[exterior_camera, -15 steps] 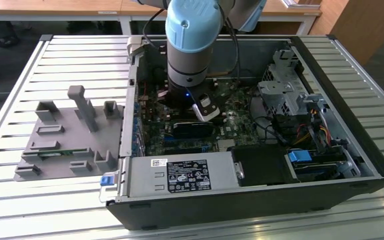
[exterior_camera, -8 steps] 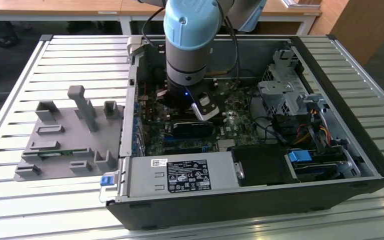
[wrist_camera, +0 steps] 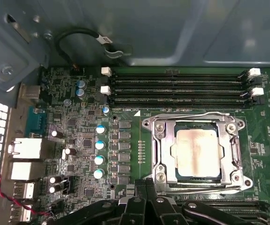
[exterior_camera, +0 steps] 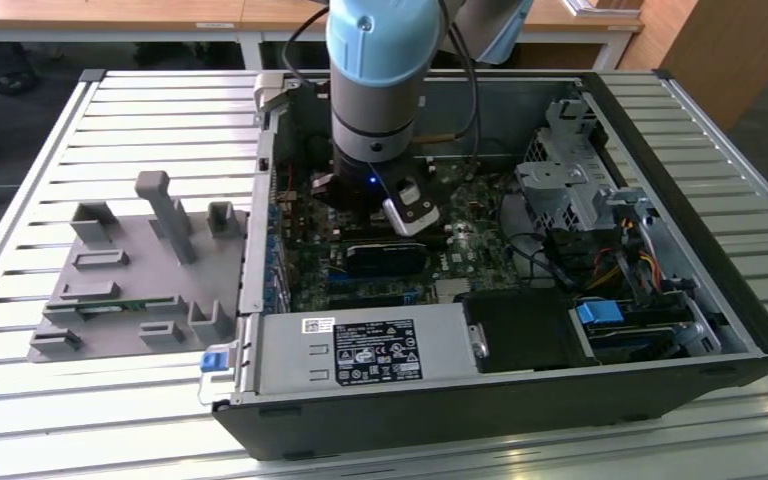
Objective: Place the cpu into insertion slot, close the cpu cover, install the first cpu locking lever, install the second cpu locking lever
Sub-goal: 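Install the second cpu locking lever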
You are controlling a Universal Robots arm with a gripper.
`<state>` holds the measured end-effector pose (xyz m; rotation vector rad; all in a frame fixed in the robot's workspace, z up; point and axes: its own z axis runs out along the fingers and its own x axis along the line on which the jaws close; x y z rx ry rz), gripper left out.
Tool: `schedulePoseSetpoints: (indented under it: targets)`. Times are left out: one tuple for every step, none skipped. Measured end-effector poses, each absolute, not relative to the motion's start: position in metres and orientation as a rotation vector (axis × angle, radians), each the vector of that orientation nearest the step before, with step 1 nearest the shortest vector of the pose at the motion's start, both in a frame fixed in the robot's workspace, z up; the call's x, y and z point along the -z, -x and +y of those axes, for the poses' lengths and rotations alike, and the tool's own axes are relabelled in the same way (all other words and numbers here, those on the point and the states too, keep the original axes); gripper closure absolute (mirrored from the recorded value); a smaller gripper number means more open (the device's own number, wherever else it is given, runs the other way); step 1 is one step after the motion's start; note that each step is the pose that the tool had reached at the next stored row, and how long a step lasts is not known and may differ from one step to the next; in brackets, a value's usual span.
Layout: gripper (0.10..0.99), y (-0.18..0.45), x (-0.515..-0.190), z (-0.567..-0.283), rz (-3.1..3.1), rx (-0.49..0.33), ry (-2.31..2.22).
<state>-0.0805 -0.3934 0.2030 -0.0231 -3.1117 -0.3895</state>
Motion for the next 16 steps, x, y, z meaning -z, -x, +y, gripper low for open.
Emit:
schedulePoseSetpoints:
  targets:
    - [0.98, 0.08, -0.205, -0.393, -3.112, 0.389, 0.023]
    - [0.98, 0.08, -0.206, -0.393, -3.112, 0.389, 0.023]
    - [0.98, 0.08, -0.207, -0.393, -3.112, 0.39, 0.023]
    - [0.98, 0.08, -0.208, -0.393, -3.112, 0.389, 0.023]
    - [0.98, 0.08, -0.21, -0.393, -3.112, 0.389, 0.023]
    - [0.98, 0.08, -0.211, -0.393, -3.112, 0.389, 0.023]
    - [0.98, 0.08, -0.213, -0.393, -3.112, 0.39, 0.023]
    - [0.98, 0.08, -0.215, -0.393, -3.112, 0.389, 0.023]
    - [0.98, 0.08, -0.216, -0.393, -3.112, 0.389, 0.023]
    - [0.98, 0.08, -0.218, -0.393, -3.112, 0.389, 0.023]
    - [0.98, 0.08, -0.219, -0.393, -3.112, 0.389, 0.023]
    - [0.98, 0.08, -0.22, -0.393, -3.112, 0.389, 0.023]
    - [0.98, 0.08, -0.22, -0.393, -3.112, 0.39, 0.023]
    - [0.98, 0.08, -0.22, -0.393, -3.112, 0.39, 0.023]
    - [0.98, 0.08, -0.22, -0.393, -3.112, 0.39, 0.023]
    - [0.98, 0.08, -0.22, -0.393, -3.112, 0.39, 0.023]
